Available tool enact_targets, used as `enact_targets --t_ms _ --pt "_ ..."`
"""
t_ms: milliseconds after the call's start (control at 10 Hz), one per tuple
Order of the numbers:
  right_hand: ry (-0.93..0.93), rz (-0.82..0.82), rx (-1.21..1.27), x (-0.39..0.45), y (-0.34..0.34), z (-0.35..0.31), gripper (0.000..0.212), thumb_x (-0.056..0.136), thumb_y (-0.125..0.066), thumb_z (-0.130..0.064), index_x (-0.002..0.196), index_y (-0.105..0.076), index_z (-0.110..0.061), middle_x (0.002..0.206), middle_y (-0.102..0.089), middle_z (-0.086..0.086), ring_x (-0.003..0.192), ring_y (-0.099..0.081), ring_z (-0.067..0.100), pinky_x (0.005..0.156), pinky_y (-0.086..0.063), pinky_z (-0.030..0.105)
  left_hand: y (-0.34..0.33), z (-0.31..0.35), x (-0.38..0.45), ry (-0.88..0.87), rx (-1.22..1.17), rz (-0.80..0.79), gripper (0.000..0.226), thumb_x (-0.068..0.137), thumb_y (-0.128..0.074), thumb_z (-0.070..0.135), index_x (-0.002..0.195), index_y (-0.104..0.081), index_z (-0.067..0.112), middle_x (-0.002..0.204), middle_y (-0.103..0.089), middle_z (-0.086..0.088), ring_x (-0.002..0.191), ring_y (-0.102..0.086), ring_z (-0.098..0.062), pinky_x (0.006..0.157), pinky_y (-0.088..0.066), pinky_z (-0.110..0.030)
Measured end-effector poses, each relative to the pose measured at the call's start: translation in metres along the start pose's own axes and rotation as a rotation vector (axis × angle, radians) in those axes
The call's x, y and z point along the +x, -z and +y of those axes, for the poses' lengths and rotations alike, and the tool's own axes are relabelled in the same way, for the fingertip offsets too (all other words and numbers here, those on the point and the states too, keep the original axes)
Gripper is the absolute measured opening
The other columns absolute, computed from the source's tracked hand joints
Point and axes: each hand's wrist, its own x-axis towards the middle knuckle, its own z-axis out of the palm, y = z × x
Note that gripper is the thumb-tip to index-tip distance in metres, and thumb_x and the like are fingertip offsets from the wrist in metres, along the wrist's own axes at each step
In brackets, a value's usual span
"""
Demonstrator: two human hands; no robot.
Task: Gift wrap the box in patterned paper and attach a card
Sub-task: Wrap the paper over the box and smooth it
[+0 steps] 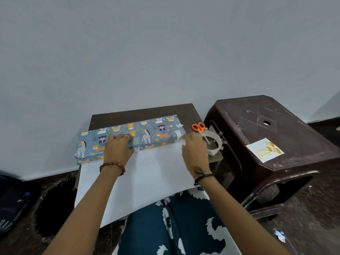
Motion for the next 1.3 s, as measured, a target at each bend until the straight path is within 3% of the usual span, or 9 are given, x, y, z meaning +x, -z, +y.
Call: enact_targets --t_ms 100,200,300,600,900,1000,1100,1200,1300 --pt "-0.210 0.066 -0.060 0.003 0.000 0.025 0.026 0.073 -0.067 -0.008 0.097 -0.060 -0.003 0.097 -0.059 0.015 0.093 -0.054 0.035 0.082 -0.043 0.044 0.001 0.000 0.000 0.000 0.016 -0.006 0.043 0.086 -0.063 0.023 0.127 -0.053 0.013 0.124 -0.058 -0.010 0.119 -0.039 -0.034 0.098 -0.038 -0.042" --pt "-0.255 0.051 -0.093 0.006 -0.008 0.039 0.028 0.071 -0.069 -0.008 0.096 -0.062 0.001 0.094 -0.062 0.018 0.091 -0.058 0.037 0.084 -0.047 0.046 0.000 0.000 0.000 -0.002 0.017 0.000 0.043 0.087 -0.063 0.024 0.127 -0.053 0.013 0.126 -0.058 -0.010 0.119 -0.039 -0.034 0.098 -0.038 -0.043" --pt "-0.205 0.065 -0.089 0.009 -0.013 0.041 0.014 0.073 -0.065 0.001 0.087 -0.064 0.001 0.082 -0.063 0.019 0.078 -0.060 0.038 0.076 -0.051 0.046 0.000 0.000 0.000 0.004 0.013 0.000 0.044 0.087 -0.063 0.024 0.128 -0.053 0.012 0.127 -0.057 -0.010 0.120 -0.039 -0.034 0.100 -0.037 -0.044" --pt "-0.022 0.136 -0.125 0.003 -0.012 0.040 0.024 0.058 -0.072 0.012 0.077 -0.064 0.001 0.068 -0.061 0.014 0.058 -0.058 0.029 0.051 -0.048 0.035 -0.002 -0.002 0.000 -0.002 0.020 0.001 0.044 0.087 -0.062 0.024 0.129 -0.052 0.012 0.128 -0.056 -0.010 0.121 -0.039 -0.035 0.100 -0.037 -0.045" --pt "0.120 -0.026 -0.559 0.008 0.014 0.024 0.020 0.040 -0.077 -0.014 0.055 -0.064 -0.015 0.048 -0.056 -0.001 0.050 -0.054 0.017 0.051 -0.040 0.024 -0.002 -0.003 0.000 -0.013 0.022 0.007 0.043 0.087 -0.062 0.024 0.128 -0.053 0.012 0.128 -0.056 -0.010 0.120 -0.039 -0.034 0.103 -0.035 -0.046" --pt "0.153 -0.112 -0.732 0.005 0.017 0.016 0.011 0.055 -0.072 -0.026 0.063 -0.066 -0.022 0.055 -0.059 -0.007 0.060 -0.056 0.011 0.058 -0.040 0.022 -0.002 -0.003 -0.001 -0.013 0.016 0.005 0.043 0.087 -0.062 0.023 0.127 -0.053 0.011 0.129 -0.056 -0.011 0.120 -0.039 -0.034 0.104 -0.035 -0.047" --pt "0.209 -0.126 -0.685 -0.001 0.023 0.012 0.008 0.070 -0.068 -0.027 0.075 -0.066 -0.021 0.066 -0.064 -0.006 0.072 -0.060 0.013 0.068 -0.043 0.024 -0.003 -0.004 -0.001 -0.019 0.008 0.012 0.042 0.087 -0.062 0.024 0.126 -0.054 0.012 0.128 -0.056 -0.010 0.120 -0.040 -0.034 0.104 -0.035 -0.045" --pt "0.182 -0.129 -0.610 0.000 0.031 0.008 0.013 0.073 -0.066 -0.015 0.082 -0.062 -0.006 0.069 -0.063 0.005 0.066 -0.056 0.021 0.066 -0.042 0.029 -0.004 -0.004 -0.001 -0.024 0.006 0.022 0.042 0.087 -0.062 0.024 0.126 -0.054 0.012 0.128 -0.056 -0.010 0.119 -0.041 -0.033 0.104 -0.035 -0.045" --pt "0.093 0.014 -0.372 0.006 0.040 0.012 0.018 0.067 -0.074 -0.017 0.063 -0.057 -0.013 0.054 -0.050 0.000 0.058 -0.050 0.019 0.057 -0.039 0.026 -0.005 -0.004 0.000 -0.025 0.011 0.022 0.042 0.088 -0.062 0.025 0.127 -0.053 0.013 0.129 -0.056 -0.009 0.119 -0.041 -0.033 0.105 -0.034 -0.045"
